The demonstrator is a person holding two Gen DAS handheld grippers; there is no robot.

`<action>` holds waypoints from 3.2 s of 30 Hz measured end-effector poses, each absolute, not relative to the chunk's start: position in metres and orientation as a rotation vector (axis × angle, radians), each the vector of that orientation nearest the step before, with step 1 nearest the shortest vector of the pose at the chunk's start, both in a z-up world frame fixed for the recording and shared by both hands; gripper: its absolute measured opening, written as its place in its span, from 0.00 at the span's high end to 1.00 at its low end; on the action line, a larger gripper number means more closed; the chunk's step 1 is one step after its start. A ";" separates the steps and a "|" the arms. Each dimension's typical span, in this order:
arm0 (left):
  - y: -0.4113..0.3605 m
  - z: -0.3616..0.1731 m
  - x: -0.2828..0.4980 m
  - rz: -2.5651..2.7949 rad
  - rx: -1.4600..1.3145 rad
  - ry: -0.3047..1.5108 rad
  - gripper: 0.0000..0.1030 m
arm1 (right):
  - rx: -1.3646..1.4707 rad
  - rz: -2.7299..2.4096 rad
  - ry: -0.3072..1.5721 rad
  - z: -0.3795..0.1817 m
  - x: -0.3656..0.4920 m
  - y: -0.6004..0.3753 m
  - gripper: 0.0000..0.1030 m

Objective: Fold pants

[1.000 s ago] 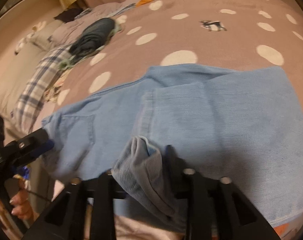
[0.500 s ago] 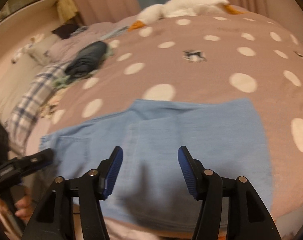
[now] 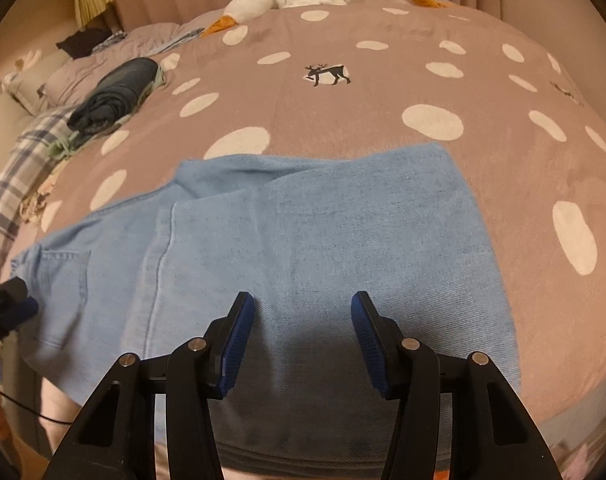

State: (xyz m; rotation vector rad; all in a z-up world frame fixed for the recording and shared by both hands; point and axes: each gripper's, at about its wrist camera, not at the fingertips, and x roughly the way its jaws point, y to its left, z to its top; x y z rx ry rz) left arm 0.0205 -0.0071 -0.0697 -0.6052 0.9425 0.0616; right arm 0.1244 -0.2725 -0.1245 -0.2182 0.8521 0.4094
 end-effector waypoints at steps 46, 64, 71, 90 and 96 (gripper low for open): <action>-0.100 -0.122 0.140 -0.361 -0.674 1.109 0.90 | 0.052 0.373 0.867 -0.114 0.135 -0.355 0.48; -0.071 -0.106 0.100 -0.214 -0.515 1.028 0.90 | -0.038 0.394 0.802 -0.086 0.152 -0.322 0.48; -0.067 -0.113 0.101 -0.211 -0.532 1.038 0.85 | -0.042 0.332 0.894 -0.117 0.164 -0.329 0.48; 0.009 -0.041 0.006 0.118 -0.488 0.801 0.06 | -0.041 0.284 0.854 -0.109 0.118 -0.343 0.47; 0.088 -0.053 -0.063 0.426 -0.676 0.691 0.04 | -0.023 0.311 0.772 -0.093 0.113 -0.332 0.26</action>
